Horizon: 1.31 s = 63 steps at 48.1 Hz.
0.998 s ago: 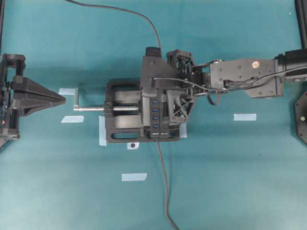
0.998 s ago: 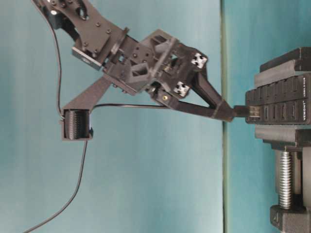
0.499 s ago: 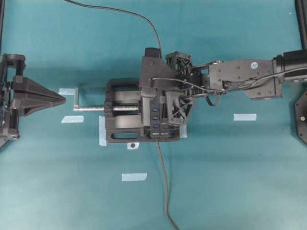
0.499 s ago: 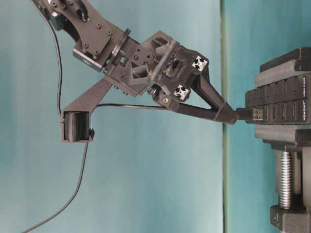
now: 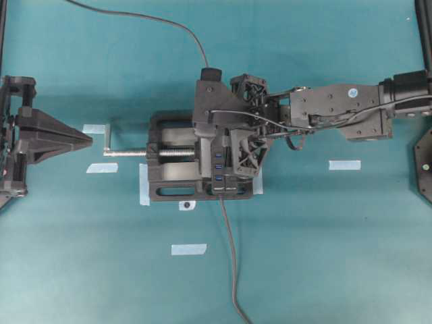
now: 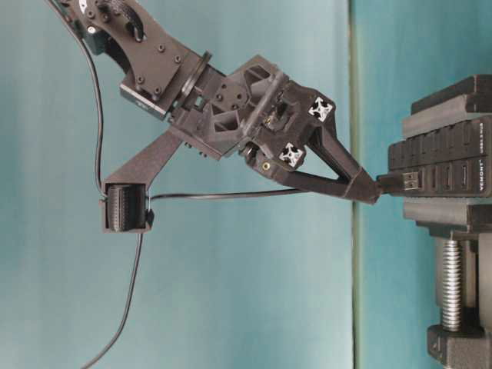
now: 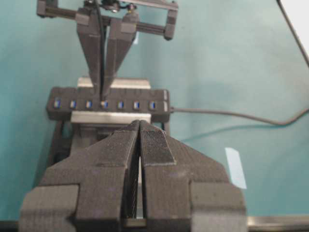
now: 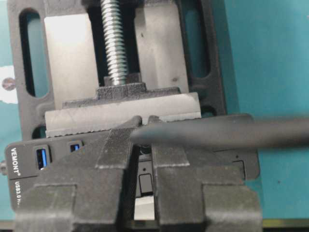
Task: Insert the USB into the center port of the fixed hub
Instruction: 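Lower the plug into the center port with the right gripper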
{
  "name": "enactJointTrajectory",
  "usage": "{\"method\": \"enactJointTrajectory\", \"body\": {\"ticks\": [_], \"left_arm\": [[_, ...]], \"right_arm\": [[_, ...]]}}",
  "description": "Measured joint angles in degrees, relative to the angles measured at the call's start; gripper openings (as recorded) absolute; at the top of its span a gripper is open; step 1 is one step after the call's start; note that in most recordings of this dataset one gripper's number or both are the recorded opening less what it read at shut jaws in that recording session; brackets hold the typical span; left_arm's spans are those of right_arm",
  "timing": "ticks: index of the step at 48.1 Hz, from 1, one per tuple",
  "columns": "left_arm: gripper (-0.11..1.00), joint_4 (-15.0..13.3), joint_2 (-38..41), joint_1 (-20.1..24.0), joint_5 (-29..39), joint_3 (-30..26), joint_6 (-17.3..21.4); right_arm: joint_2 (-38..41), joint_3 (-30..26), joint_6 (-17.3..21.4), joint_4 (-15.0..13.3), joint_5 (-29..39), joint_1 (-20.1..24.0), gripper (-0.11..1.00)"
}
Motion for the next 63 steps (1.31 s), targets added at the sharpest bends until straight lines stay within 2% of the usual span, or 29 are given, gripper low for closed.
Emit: {"method": "enactJointTrajectory", "body": {"ticks": [10,63], "left_arm": [[0.0,0.0,0.0,0.0,0.0,0.0,0.1],[0.0,0.1,-0.6,0.0,0.0,0.4,0.0]], "right_arm": [[0.1,-0.2,0.0,1.1,0.4,0.2,0.08],[0.7,0.3,0.0,1.3,0.3,-0.3,0.08]]}}
